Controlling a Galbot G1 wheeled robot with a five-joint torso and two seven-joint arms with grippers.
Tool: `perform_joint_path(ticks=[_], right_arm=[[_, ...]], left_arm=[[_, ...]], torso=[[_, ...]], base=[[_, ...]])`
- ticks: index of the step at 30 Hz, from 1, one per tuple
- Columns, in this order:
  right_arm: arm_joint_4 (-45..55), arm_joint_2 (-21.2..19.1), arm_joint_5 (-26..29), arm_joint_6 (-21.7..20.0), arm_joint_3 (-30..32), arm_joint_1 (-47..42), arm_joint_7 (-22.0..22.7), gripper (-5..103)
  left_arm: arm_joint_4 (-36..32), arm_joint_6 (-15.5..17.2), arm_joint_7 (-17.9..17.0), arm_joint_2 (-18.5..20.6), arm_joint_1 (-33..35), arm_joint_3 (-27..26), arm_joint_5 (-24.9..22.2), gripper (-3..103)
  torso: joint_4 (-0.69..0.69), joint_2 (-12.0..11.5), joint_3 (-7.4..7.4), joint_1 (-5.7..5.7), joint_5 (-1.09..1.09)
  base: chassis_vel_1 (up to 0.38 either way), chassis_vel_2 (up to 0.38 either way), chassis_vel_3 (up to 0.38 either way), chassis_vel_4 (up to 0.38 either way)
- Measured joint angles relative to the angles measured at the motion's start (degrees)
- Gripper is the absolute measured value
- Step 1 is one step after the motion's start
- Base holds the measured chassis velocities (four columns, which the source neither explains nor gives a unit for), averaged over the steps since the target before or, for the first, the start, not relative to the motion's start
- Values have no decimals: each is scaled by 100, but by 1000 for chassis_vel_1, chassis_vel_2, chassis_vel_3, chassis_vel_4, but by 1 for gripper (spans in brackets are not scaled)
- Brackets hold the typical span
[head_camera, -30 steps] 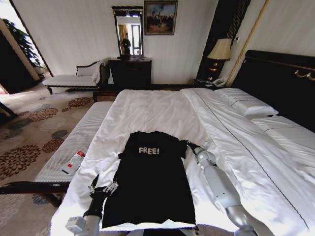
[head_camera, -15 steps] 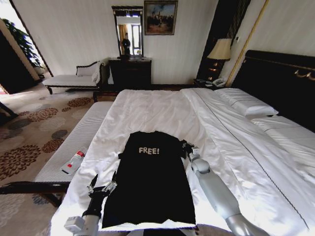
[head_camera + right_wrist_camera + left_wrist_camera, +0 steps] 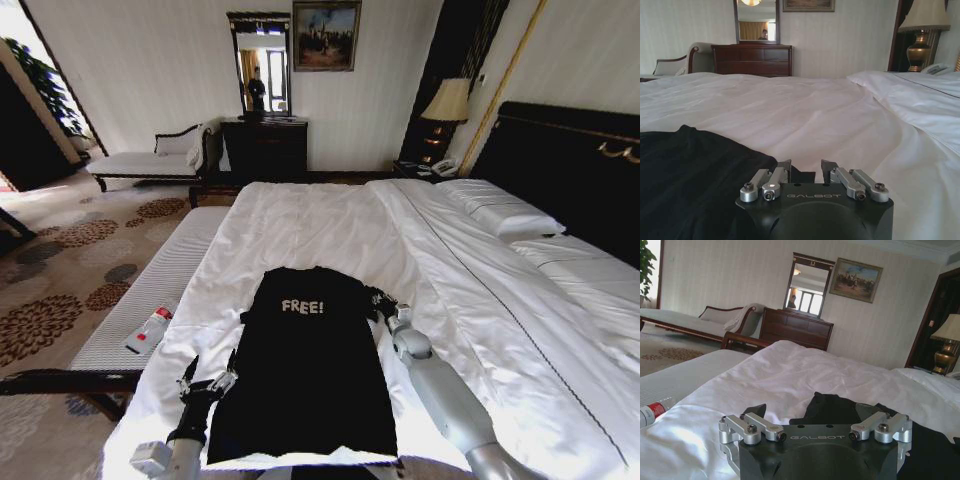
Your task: Fold the clothes on the bed.
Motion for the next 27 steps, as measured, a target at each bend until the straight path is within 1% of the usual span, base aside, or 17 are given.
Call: perform_joint_path(ticks=[4, 5, 6, 7, 8, 9, 12, 13, 14, 15, 16, 21, 23, 24, 26, 27], right_arm=[[-166, -163, 396, -47, 135, -11, -43, 55], [-166, -163, 396, -47, 135, -11, -43, 55], [-231, -207, 485, -60, 137, 2, -77, 61], [-297, -239, 566, -71, 129, 21, -112, 61], [-367, -256, 641, -77, 108, 50, -152, 66], [-367, -256, 641, -77, 108, 50, -152, 66], [-596, -250, 844, -85, 42, 200, -252, 82], [-647, -242, 919, -90, 20, 255, -270, 82], [-689, -233, 996, -94, -4, 308, -290, 88], [-689, -233, 996, -94, -4, 308, -290, 88], [-734, -224, 1058, -95, -28, 364, -320, 93], [-873, -179, 1115, -78, -125, 559, -442, 96], [-936, -142, 1086, -69, -179, 633, -479, 88], [-981, -114, 1062, -60, -210, 673, -500, 88], [-1077, -64, 1018, -39, -259, 747, -540, 78], [-1077, -64, 1018, -39, -259, 747, -540, 78]], left_arm=[[5, 3, 0, -4, -4, 30, 41, 100], [5, 3, 0, -4, -4, 30, 41, 100], [-1, 4, 0, -6, 12, 29, 48, 100], [-7, 5, 1, -8, 26, 24, 57, 100], [-13, 5, 2, -9, 39, 18, 65, 100], [-13, 5, 2, -9, 39, 18, 65, 100], [-51, 5, 5, -39, 77, -6, 85, 100], [-67, 5, 6, -50, 93, -17, 90, 100], [-77, 5, 8, -61, 109, -26, 92, 100], [-77, 5, 8, -61, 109, -26, 92, 100], [-91, 5, 12, -71, 130, -38, 95, 100], [-111, 2, 20, -90, 167, -62, 105, 100], [-116, 2, 20, -91, 165, -68, 105, 100], [-117, 1, 20, -92, 163, -70, 104, 100], [-118, 0, 21, -94, 162, -71, 102, 100], [-118, 0, 21, -94, 162, -71, 102, 100]], torso=[[0, 0, 0, 0, 1], [0, 0, 0, 0, 1], [0, 0, 0, 1, 1], [-1, 0, 0, 0, 0], [-1, 0, 0, 0, 0], [-1, 0, 0, 0, 0], [0, 0, 0, 0, 0], [1, 0, 0, 0, 0], [1, 0, 0, 0, 0], [1, 0, 0, 0, 0], [1, 0, 0, 0, 0], [1, 0, 0, 0, 0], [1, 0, 0, 0, -1], [1, 0, 0, 0, -1], [1, 0, 0, 0, 0], [1, 0, 0, 0, 0]], base=[[0, 0, 0, 0], [0, 0, 0, 0], [0, 0, 0, 0], [0, 0, 0, 0], [0, 0, 0, 0], [0, 0, 0, 0], [0, 0, 0, 0], [0, 0, 0, 0], [0, 0, 0, 0], [0, 0, 0, 0], [0, 0, 0, 0], [0, 0, 0, 0], [0, 0, 0, 0], [0, 0, 0, 0], [0, 0, 0, 0], [0, 0, 0, 0]])
